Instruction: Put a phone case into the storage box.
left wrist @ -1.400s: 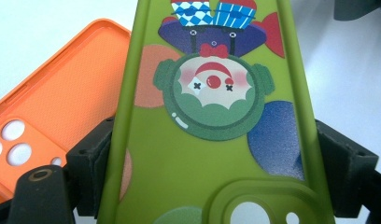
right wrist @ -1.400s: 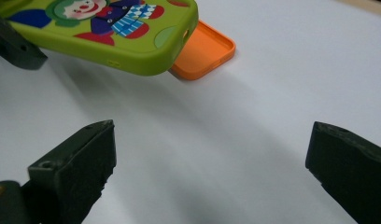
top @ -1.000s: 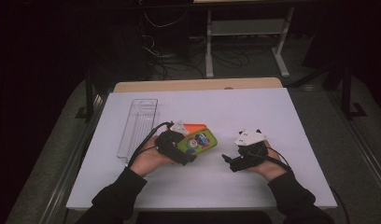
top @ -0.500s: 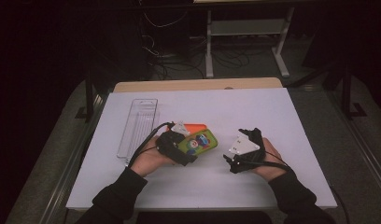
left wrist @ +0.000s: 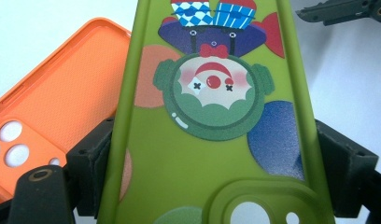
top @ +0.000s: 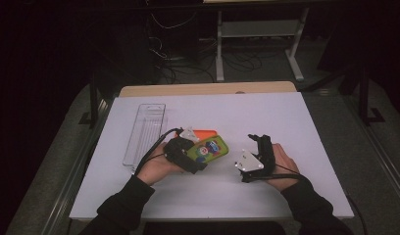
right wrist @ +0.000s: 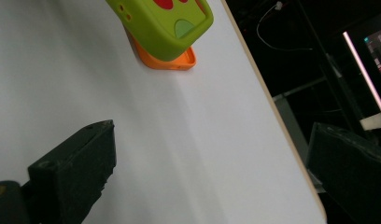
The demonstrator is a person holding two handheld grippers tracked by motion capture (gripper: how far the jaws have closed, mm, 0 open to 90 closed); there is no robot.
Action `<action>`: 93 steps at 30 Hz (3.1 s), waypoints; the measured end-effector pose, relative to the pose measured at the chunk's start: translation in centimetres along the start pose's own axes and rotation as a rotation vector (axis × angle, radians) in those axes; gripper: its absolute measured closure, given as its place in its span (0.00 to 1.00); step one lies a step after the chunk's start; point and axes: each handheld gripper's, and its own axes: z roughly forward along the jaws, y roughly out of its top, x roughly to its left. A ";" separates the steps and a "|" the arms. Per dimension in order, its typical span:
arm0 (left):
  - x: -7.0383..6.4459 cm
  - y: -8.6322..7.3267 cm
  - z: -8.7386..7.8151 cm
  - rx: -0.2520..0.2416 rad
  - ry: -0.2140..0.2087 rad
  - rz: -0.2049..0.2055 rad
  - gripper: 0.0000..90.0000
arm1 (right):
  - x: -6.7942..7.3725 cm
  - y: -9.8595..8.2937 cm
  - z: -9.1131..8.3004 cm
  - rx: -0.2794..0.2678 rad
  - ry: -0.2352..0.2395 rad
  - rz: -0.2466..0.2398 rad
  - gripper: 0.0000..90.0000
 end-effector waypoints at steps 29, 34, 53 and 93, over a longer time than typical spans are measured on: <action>-0.1 0.2 -0.1 -0.014 0.003 -0.046 0.17 | 2.3 1.3 0.0 -0.028 -0.203 -0.411 0.01; 0.0 0.4 -0.2 0.015 0.009 -0.008 0.17 | 2.8 2.0 0.3 -0.055 -0.218 -0.443 0.01; -0.8 0.8 0.2 -0.007 -0.001 -0.026 0.17 | 4.8 4.6 2.2 -0.133 -0.271 -0.502 0.15; 0.1 0.3 -1.4 -0.085 -0.041 0.002 0.00 | 5.4 4.5 2.2 -0.122 -0.285 -0.530 0.84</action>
